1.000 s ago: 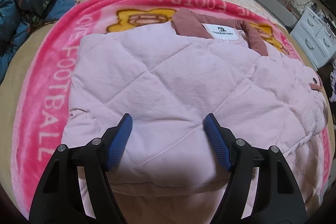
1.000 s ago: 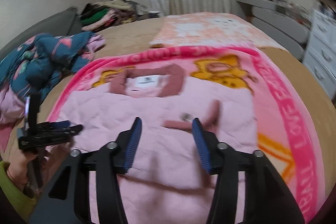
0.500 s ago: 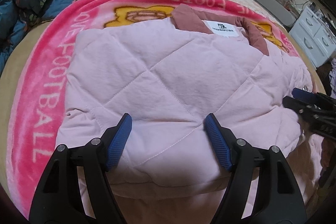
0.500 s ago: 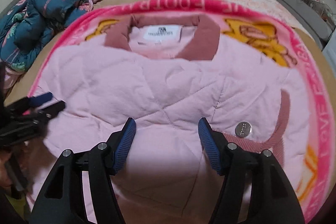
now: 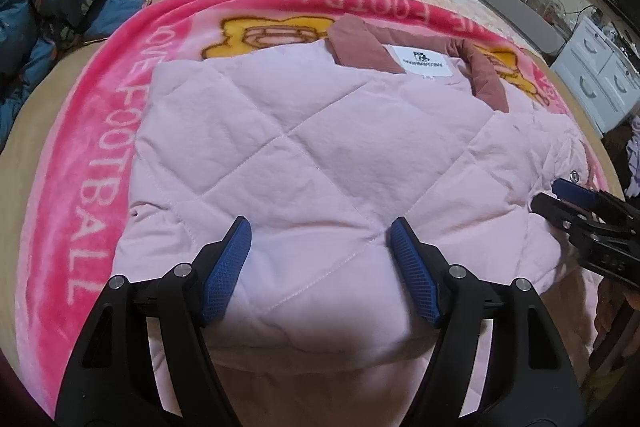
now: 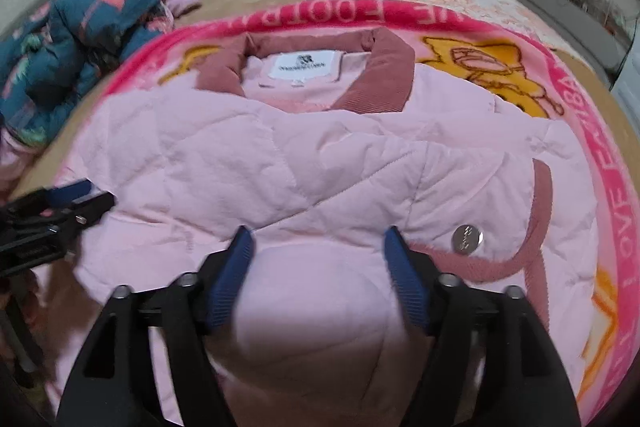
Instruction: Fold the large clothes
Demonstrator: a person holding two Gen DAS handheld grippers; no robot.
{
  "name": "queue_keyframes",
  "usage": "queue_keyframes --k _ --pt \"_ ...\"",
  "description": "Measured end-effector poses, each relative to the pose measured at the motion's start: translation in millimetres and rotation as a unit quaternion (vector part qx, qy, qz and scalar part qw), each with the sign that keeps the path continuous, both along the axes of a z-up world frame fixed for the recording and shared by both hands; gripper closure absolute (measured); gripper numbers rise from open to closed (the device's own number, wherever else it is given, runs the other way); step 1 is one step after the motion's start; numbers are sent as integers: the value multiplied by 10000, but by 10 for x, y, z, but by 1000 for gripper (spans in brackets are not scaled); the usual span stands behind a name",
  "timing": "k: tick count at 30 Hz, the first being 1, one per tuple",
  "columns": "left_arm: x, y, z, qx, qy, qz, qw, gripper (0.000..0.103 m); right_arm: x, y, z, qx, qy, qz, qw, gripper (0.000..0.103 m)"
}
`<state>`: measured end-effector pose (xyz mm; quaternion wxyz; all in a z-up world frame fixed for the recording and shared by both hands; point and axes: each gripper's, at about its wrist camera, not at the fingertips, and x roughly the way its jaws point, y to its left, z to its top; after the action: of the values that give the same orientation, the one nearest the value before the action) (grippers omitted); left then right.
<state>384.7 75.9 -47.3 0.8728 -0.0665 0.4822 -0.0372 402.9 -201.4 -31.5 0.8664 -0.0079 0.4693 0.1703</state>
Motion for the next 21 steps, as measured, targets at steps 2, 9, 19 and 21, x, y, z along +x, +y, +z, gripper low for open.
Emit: queue_keyframes --k 2,9,19,21 --pt "-35 11 37 -68 3 25 10000 38 -64 -49 87 106 -45 -94 9999 14" --pt "-197 7 261 -153 -131 66 9998 29 -224 -239 354 408 -187 -313 9985 8" --pt "-459 -22 690 -76 -408 216 9989 9 -546 -407 790 446 -594 -454 9962 8" --pt "-522 -34 778 -85 -472 241 9986 9 -620 -438 877 466 -674 -464 9956 5"
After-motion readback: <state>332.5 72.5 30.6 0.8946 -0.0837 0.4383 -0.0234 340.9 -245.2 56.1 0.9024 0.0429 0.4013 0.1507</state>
